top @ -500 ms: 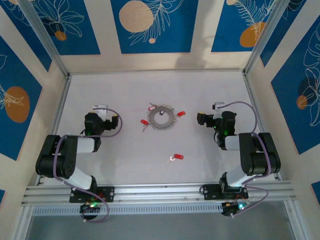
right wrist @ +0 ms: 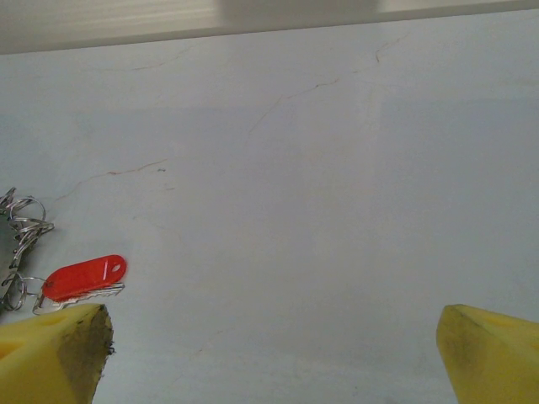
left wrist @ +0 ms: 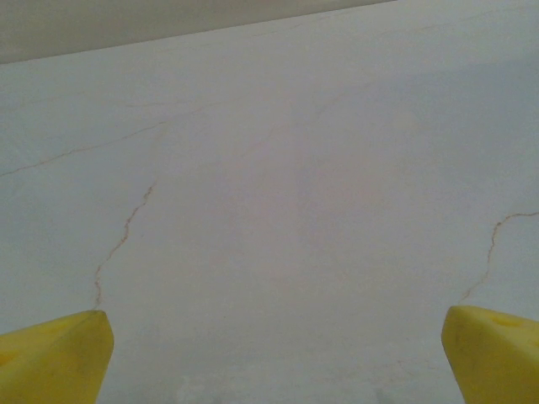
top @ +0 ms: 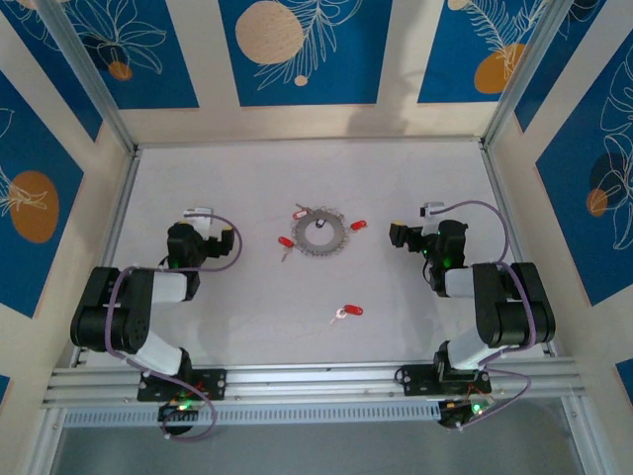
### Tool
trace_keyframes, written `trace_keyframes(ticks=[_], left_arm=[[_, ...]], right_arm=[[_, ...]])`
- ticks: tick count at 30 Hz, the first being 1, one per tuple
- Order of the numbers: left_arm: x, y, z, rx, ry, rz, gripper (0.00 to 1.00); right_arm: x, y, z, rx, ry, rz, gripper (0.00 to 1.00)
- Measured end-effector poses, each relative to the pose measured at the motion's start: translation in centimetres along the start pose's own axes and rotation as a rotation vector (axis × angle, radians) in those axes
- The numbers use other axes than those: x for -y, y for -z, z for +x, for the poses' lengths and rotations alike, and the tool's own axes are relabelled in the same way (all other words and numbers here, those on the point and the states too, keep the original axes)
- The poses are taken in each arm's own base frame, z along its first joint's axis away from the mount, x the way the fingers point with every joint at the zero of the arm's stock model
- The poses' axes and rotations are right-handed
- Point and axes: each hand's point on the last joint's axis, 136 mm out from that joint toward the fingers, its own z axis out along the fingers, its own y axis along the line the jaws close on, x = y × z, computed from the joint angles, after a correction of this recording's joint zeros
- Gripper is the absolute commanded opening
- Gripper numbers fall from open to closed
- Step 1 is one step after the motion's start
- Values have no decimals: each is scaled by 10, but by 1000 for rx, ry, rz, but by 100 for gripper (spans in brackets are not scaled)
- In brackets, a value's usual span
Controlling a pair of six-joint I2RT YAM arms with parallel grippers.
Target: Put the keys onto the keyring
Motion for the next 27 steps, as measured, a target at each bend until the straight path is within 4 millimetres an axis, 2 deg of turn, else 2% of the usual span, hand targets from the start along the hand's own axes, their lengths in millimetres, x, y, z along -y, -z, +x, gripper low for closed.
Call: trace_keyframes(ticks=[13, 16, 18, 20, 24, 26, 27], left_arm=[[-1, 0, 0, -1, 3, -8, 100], [-9, 3, 0, -11, 20, -54, 100], [-16, 13, -5, -36, 47, -92, 100], [-22, 24, -24, -36, 84, -118, 100], [-28, 52, -96, 38, 178, -120, 100], [-29, 71, -131, 70, 240, -106, 100], [-29, 81, -145, 74, 283, -101, 100]], right_arm=[[1, 0, 0, 1, -1, 3, 99], [7, 2, -1, 1, -14, 43, 99], [12, 11, -9, 4, -31, 88, 99], [16, 28, -31, 37, -67, 133, 99], [13, 67, -100, 172, -207, 143, 99], [10, 85, -118, 226, -281, 95, 99], [10, 91, -119, 230, -319, 73, 99]])
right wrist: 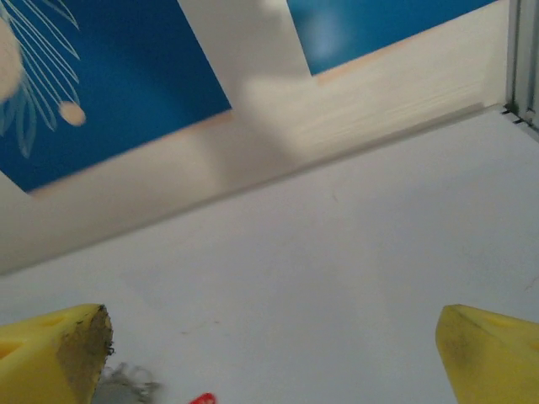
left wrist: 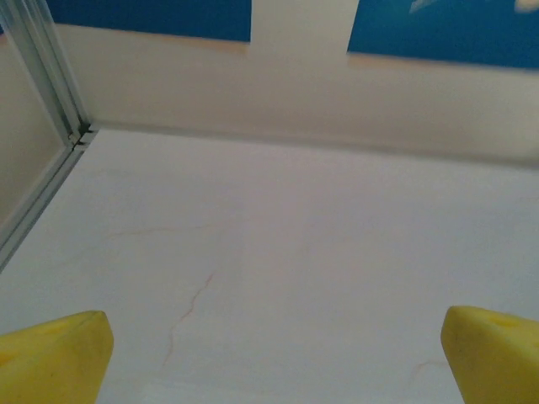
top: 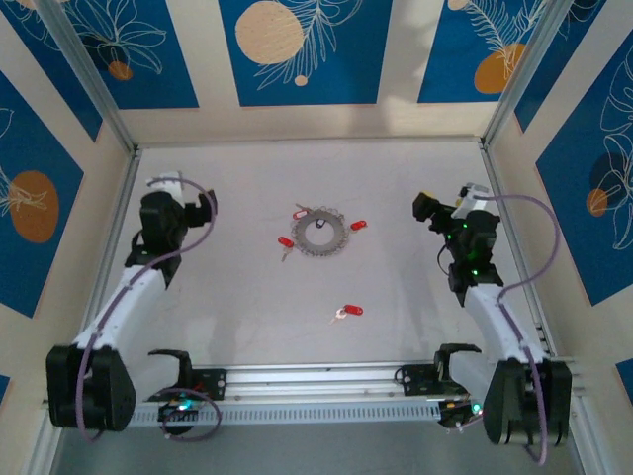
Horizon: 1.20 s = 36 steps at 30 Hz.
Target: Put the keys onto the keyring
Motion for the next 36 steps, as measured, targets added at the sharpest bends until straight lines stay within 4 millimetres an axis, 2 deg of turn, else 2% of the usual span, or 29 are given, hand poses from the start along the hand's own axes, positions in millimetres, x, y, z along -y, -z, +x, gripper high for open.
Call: trace_keyframes(ticks=[2, 4, 5, 7, 9, 11, 14, 17, 20, 24, 29, 36], left_arm=[[6, 16, -26, -12, 84, 9, 100], [15, 28, -45, -35, 140, 43, 100], [22, 32, -49, -57, 151, 76, 100], [38, 35, -46, -120, 162, 158, 100], [56, 30, -27, -232, 170, 250, 100], [64, 21, 1, -352, 182, 295, 100], [66, 9, 48, -521, 190, 308, 100], [64, 12, 79, -612, 191, 309, 100], [64, 14, 92, -658, 186, 317, 100], [63, 13, 101, -690, 178, 314, 100], [62, 13, 102, -692, 174, 315, 100], [65, 13, 104, -703, 191, 325, 100]], right_arm=[[-1, 4, 7, -44, -44, -21, 99], [-14, 2, 32, -156, -51, -56, 99], [-27, 1, 50, -234, -36, -90, 99], [-58, 0, 83, -379, 10, -167, 91], [-93, 0, 111, -520, 70, -244, 79], [-120, 0, 133, -620, 116, -310, 64], [-143, 3, 163, -753, 118, -357, 52], [-146, 4, 188, -869, 69, -320, 34], [-146, 5, 206, -955, 1, -259, 32], [-144, 2, 222, -1028, -100, -177, 28], [-140, -7, 240, -1084, -192, -90, 20], [-131, -19, 259, -1123, -234, -25, 19]])
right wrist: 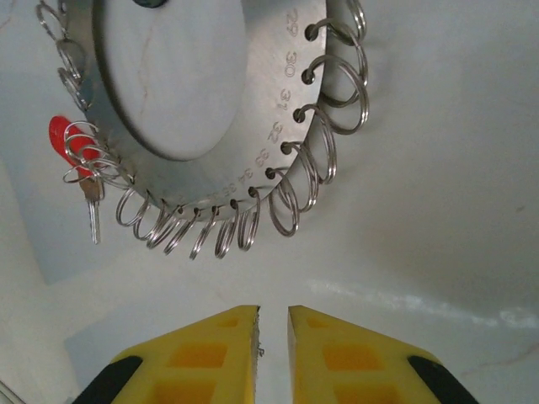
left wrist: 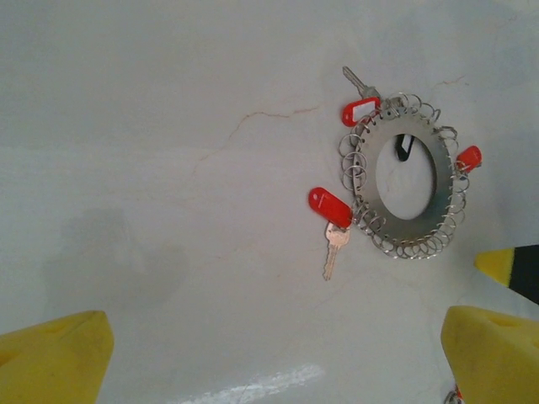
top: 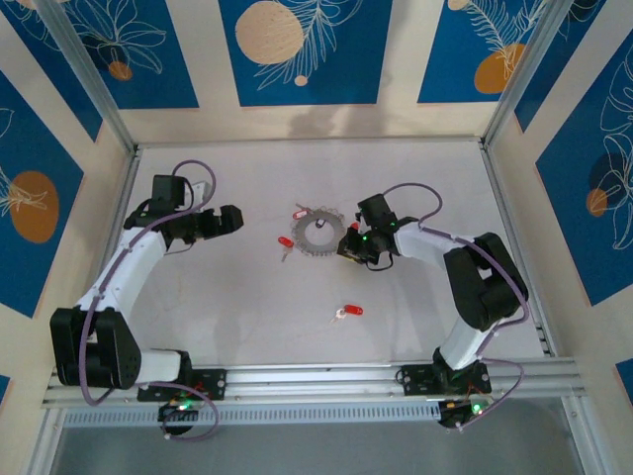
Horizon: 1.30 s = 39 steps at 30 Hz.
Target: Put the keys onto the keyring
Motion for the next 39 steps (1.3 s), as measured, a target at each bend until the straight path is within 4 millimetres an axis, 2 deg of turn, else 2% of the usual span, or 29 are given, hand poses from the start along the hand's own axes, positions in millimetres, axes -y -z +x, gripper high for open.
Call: trace_keyframes(ticks=[6, 10, 14, 18, 23, 31, 39], left_arm=[[-2, -14, 13, -63, 53, 24, 100], [-3, -16, 15, -71, 57, 19, 100], [-3, -16, 15, -71, 58, 21, 100], [-3, -16, 15, -71, 59, 20, 100], [-3, -16, 15, -71, 60, 20, 100], [-2, -16, 15, -73, 59, 24, 100], [-2, -19, 17, -86, 69, 26, 100]], right_arm=[[2, -11, -6, -5, -23, 0, 20], [-4, -14, -5, -14, -31, -20, 25], [-12, -16, -11, -9, -24, -32, 25], [-16, -17, -14, -6, -26, -37, 20], [-11, -24, -14, -16, -54, -25, 20], [-10, -26, -14, -11, -75, -25, 21], [-9, -31, -16, -3, -92, -35, 14]])
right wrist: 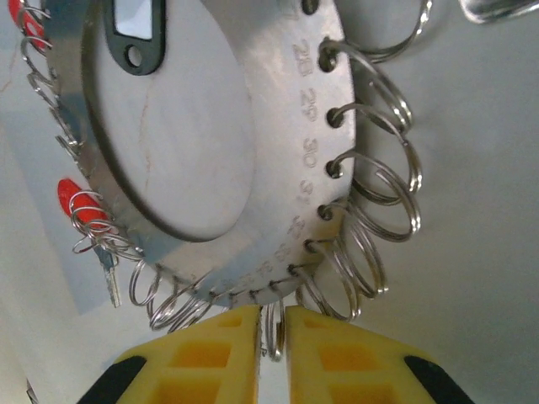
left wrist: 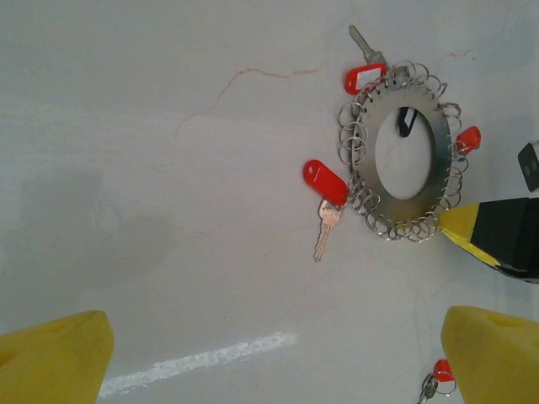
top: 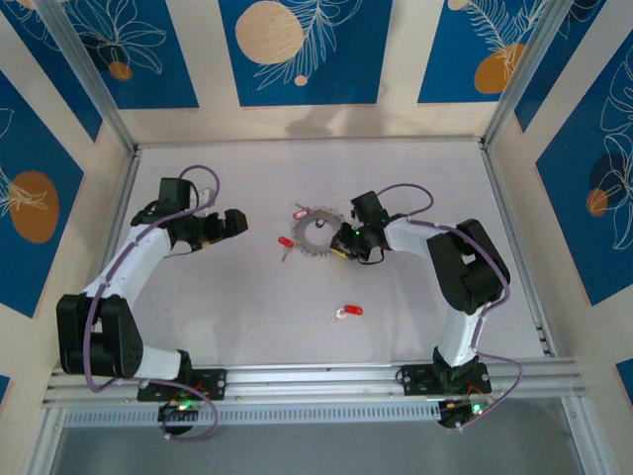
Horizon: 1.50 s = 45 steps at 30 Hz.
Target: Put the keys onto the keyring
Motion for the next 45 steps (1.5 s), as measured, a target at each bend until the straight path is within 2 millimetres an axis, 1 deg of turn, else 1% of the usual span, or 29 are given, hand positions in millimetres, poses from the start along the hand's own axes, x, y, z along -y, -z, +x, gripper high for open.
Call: trace_keyframes(ticks=[2, 5, 10, 12, 17, 20, 25, 28, 31, 34, 38, 41, 43, 45], left_arm=[[-1, -1, 1, -5, 2, -1, 100], [0, -2, 1, -7, 1, 0, 100], [0, -2, 1, -8, 1, 0, 100], [0, -2, 1, -8, 0, 2, 100], [1, -2, 2, -9, -2, 2, 100], [3, -3, 2, -9, -5, 9, 100], [12, -3, 6, 3, -37, 45, 98], [28, 2, 8, 21, -88, 92, 95], [51, 10, 10, 54, -197, 151, 90], [77, 25, 15, 106, -349, 219, 83], [104, 49, 22, 207, -541, 303, 78], [116, 62, 25, 276, -672, 347, 73], [122, 64, 28, 296, -741, 365, 70], [128, 62, 33, 293, -802, 383, 67]], right_arm=[[2, -3, 0, -5, -7, 3, 10], [-2, -4, 0, -1, 0, -8, 7], [-3, -5, 2, -2, 4, -12, 5], [-3, -5, 2, 3, 13, -13, 2], [-2, 2, 7, 16, 67, -24, 0], [-9, 9, 10, 32, 141, -38, 0], [-34, 25, 16, 63, 316, -88, 0], [-46, 32, 22, 76, 434, -112, 0], [-59, 42, 27, 89, 543, -148, 0], [-73, 55, 31, 104, 654, -196, 0], [-91, 76, 37, 137, 807, -259, 0], [-101, 90, 44, 170, 948, -316, 0], [-102, 95, 52, 187, 1032, -346, 0], [-101, 97, 60, 202, 1108, -376, 0]])
